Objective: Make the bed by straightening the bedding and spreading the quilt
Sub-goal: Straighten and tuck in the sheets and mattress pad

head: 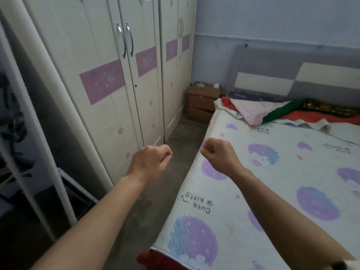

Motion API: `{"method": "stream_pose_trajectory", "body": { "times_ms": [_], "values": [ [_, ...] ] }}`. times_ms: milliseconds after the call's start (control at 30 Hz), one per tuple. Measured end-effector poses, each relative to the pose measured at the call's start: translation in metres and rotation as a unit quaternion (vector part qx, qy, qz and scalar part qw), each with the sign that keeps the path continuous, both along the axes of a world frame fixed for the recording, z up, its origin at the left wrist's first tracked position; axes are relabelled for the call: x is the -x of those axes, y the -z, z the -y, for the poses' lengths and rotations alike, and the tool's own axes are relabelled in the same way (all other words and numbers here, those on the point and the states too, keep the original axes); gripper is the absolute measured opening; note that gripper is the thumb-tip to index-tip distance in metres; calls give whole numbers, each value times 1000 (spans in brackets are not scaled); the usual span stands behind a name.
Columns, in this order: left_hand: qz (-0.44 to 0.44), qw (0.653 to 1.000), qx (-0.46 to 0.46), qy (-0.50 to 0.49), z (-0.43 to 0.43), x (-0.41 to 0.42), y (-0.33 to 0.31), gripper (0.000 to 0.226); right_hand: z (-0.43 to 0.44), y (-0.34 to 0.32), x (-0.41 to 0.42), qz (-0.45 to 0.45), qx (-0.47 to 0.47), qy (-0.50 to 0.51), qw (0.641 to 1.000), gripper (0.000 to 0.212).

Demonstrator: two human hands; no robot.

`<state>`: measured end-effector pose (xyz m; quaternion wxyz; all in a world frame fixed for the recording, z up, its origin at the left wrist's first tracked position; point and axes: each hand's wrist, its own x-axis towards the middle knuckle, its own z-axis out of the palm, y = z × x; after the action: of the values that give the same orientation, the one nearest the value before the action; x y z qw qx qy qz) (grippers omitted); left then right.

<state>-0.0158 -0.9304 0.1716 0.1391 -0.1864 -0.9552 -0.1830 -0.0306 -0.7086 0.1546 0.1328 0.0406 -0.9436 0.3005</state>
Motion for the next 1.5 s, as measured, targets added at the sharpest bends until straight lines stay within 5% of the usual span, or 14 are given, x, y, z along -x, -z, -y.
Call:
{"method": "stream_pose_trajectory", "body": {
  "times_ms": [267,633,1500],
  "values": [
    [-10,993,18,116,84,100,-17,16,74,-11,50,0,12,91,996,25],
    [15,979,-7,205,73,242,-5,13,66,-10,133,9,18,168,986,27],
    [6,897,-38,440,-317,819,4,9,-240,0,612,-5,32,433,901,29]
  ]
}}
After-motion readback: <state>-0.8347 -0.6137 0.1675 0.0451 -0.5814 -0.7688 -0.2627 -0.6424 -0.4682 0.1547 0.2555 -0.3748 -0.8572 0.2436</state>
